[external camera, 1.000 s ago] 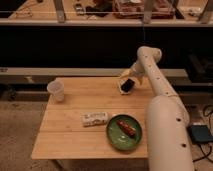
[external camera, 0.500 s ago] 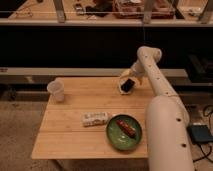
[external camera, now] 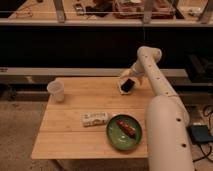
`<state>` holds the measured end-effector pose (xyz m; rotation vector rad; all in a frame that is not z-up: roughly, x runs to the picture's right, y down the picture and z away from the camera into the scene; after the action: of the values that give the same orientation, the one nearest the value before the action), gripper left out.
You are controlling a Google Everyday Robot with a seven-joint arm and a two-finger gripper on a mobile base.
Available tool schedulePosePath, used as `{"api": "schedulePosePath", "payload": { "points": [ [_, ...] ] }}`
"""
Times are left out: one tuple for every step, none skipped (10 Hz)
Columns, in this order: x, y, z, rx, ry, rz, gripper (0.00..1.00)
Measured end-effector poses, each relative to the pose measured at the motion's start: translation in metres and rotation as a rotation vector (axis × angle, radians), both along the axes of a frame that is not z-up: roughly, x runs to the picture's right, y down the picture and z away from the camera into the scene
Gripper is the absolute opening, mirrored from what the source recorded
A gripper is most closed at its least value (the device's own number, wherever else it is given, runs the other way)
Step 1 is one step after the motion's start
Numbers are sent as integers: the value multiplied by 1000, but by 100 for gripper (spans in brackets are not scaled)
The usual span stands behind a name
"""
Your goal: Pick up the ceramic cup
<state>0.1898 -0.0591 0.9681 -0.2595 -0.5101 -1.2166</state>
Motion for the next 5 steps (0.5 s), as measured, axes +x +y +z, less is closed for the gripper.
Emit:
{"api": "schedulePosePath", "payload": {
  "points": [
    [0, -1, -1, 1, 0, -1, 80],
    [-2, -2, -2, 4, -3, -3, 80],
    [-6, -8, -7, 17, -12, -13, 80],
    [-25, -23, -19, 52, -43, -41, 80],
    [-56, -41, -37, 104, -92, -81, 80]
  ]
}}
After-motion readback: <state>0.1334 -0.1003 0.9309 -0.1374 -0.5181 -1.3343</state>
